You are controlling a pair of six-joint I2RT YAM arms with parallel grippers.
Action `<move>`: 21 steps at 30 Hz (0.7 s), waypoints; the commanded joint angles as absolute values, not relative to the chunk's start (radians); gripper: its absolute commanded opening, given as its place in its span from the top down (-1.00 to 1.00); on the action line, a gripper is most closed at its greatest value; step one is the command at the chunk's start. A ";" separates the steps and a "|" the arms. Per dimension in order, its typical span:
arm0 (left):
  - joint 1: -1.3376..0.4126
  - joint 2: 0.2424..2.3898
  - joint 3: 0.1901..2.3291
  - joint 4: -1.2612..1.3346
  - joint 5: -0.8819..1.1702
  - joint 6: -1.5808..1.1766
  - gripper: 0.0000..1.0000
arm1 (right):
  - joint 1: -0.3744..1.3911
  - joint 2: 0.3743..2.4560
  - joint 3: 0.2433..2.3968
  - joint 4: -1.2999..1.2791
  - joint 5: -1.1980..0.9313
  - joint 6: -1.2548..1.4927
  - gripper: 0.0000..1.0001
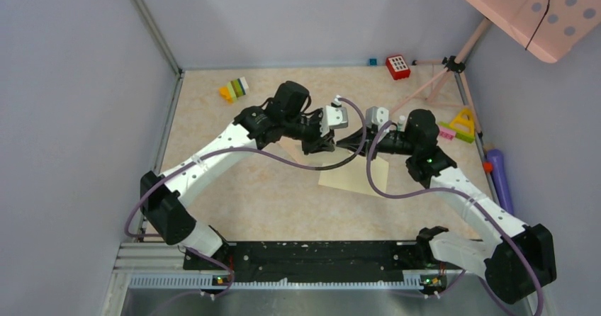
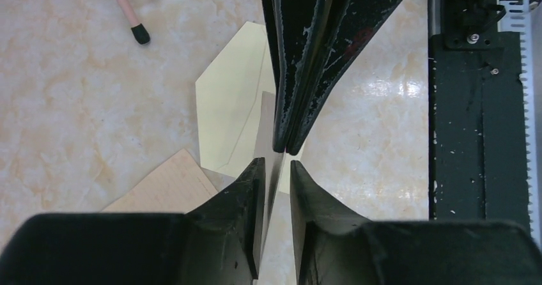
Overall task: Place the letter into the envelope and seal it
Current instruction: Fold the letter.
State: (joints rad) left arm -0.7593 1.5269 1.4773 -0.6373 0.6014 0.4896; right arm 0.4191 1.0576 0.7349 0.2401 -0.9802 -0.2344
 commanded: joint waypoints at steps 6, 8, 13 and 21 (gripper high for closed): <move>-0.761 1.440 1.430 -0.617 0.533 0.540 1.00 | 0.428 1.029 0.759 0.258 -0.969 -0.247 1.00; -0.761 1.436 1.428 -0.622 0.524 0.545 0.84 | 0.427 1.028 0.759 0.255 -0.969 -0.251 1.00; -0.758 1.405 1.396 -0.627 0.497 0.567 0.27 | 0.427 1.022 0.762 0.246 -0.966 -0.257 1.00; -0.750 1.367 1.343 -0.623 0.417 0.586 0.65 | 0.426 1.021 0.765 0.237 -0.973 -0.264 1.00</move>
State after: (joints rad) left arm -0.7601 1.4143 1.3640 -0.6338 0.4725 0.5720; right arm 0.4217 1.0466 0.7349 0.2340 -0.9668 -0.2443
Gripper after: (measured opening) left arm 0.029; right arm 0.003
